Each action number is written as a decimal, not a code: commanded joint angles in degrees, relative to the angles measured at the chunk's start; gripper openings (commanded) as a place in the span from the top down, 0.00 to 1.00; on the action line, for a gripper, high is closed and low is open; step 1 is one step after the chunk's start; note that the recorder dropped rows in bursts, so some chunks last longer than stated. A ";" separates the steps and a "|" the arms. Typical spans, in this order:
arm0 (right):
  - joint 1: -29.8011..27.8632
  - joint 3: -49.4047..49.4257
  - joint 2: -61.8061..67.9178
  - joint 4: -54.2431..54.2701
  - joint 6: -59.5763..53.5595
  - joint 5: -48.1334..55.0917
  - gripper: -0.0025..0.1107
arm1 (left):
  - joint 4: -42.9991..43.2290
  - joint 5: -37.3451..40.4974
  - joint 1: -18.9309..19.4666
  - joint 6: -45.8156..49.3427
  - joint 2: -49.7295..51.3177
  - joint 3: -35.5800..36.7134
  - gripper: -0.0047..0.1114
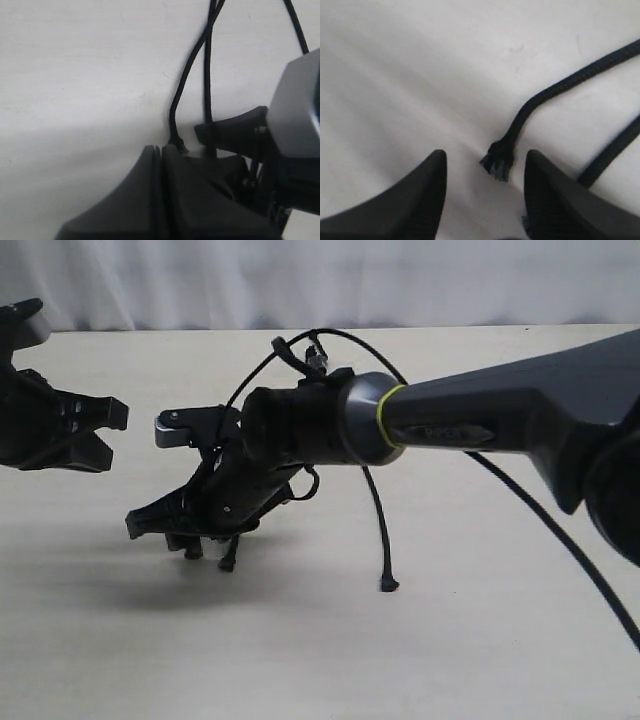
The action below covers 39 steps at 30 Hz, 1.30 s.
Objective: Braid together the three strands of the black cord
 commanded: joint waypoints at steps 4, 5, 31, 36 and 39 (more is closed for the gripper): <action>-0.15 -0.02 0.83 -19.71 11.28 4.28 0.65 | 0.24 -0.06 0.04 -0.46 -0.39 -0.38 0.96; 0.12 -0.02 1.60 -21.83 12.74 4.76 0.65 | 0.24 -0.16 0.04 -0.46 -0.39 -0.38 0.96; -24.09 9.04 -8.17 -33.92 5.37 24.90 0.94 | -0.27 -15.35 -14.04 1.91 1.27 6.52 0.96; -30.05 15.70 -8.07 -27.17 3.78 17.40 0.94 | -2.69 -14.06 -25.69 -0.49 14.77 -3.60 0.96; -33.18 16.97 -8.07 -17.76 -3.56 16.04 0.83 | -4.89 -13.18 -30.02 -0.49 19.65 -10.31 0.94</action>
